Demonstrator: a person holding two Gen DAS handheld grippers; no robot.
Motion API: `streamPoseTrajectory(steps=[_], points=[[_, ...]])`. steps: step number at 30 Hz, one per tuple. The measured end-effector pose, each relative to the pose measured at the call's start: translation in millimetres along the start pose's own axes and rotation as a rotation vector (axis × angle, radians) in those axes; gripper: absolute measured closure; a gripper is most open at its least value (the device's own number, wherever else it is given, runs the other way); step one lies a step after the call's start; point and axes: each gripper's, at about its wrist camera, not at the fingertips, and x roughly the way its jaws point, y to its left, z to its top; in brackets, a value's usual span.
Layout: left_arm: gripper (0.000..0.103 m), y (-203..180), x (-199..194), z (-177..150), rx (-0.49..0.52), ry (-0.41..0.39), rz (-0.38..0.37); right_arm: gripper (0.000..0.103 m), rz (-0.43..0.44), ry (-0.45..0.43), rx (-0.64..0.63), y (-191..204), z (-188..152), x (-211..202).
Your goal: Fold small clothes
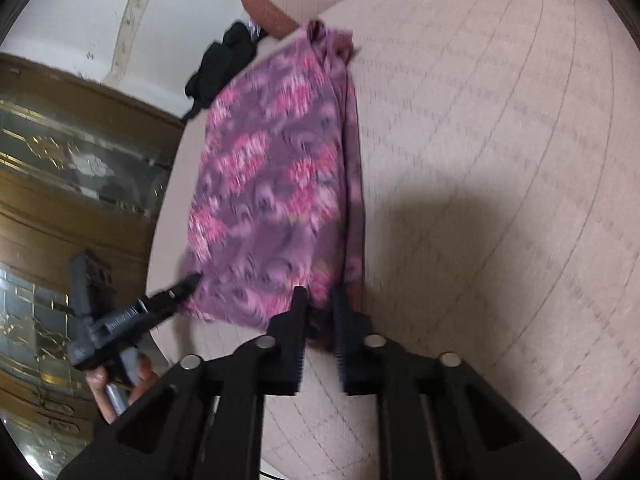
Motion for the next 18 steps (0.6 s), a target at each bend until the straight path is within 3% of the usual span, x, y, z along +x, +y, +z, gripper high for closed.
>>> streamPoseTrajectory(steps=[3, 6, 10, 15, 16, 18], points=[[0.094, 10, -16, -4, -0.062, -0.037, -0.059, 0.096, 0.01, -0.043, -0.046, 8, 0, -20], [0.094, 11, 4, -5, -0.055, 0.021, 0.012, 0.096, -0.046, -0.024, -0.051, 4, 4, -9], [0.094, 5, -10, -6, -0.037, -0.019, 0.012, 0.096, -0.063, -0.004, -0.037, -3, 3, 0], [0.082, -8, 0, -9, 0.039, -0.013, 0.113, 0.095, -0.085, 0.004, -0.052, -4, 2, 6], [0.074, -8, -2, -9, 0.036, -0.017, 0.113, 0.094, -0.062, 0.002, -0.041, -5, 4, 2], [0.062, -5, -5, -9, 0.017, -0.027, 0.119, 0.07, -0.035, -0.007, -0.016, -6, 3, -3]])
